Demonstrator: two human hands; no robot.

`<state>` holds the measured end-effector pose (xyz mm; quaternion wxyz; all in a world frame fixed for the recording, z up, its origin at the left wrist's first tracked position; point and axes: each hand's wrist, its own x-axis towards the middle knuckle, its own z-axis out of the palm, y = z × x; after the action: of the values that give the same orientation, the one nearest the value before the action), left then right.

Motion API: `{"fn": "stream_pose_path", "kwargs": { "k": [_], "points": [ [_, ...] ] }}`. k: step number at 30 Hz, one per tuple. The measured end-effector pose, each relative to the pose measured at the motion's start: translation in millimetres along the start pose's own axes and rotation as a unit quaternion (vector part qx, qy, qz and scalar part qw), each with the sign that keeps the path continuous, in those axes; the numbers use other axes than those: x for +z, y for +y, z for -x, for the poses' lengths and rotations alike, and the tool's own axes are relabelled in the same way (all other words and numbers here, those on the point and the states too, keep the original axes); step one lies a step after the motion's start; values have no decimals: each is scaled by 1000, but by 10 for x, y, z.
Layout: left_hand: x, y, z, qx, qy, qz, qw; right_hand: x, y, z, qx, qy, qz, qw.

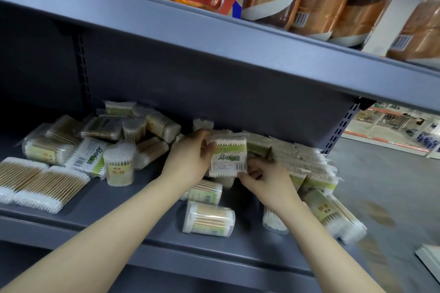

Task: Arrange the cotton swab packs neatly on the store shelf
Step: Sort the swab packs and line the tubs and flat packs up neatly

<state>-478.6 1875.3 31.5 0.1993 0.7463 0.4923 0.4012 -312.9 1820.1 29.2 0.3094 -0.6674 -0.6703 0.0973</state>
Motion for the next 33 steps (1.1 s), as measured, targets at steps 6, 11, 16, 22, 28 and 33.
{"fn": "stream_pose_path", "kwargs": {
  "k": [6, 11, 16, 22, 28, 33],
  "points": [
    [38, 18, -20, -18, 16, 29, 999, 9, -24, -16, -24, -40, 41, 998],
    [61, 7, -43, -32, 9, 18, 999, -7, -29, -7, -29, -58, 40, 997],
    [62, 42, -76, -30, -44, 47, 997, -57, 15, -45, -32, -59, 57, 996],
    [150, 167, -200, 11, -97, 32, 995, -222, 182, -115, -28, -14, 44, 999],
    [445, 340, -336, 27, -69, -41, 996, -454, 597, -272, 52, 70, 94, 992],
    [799, 381, -388, 84, -65, -161, 981, -583, 812, -383, 89, 46, 121, 988]
  ]
}}
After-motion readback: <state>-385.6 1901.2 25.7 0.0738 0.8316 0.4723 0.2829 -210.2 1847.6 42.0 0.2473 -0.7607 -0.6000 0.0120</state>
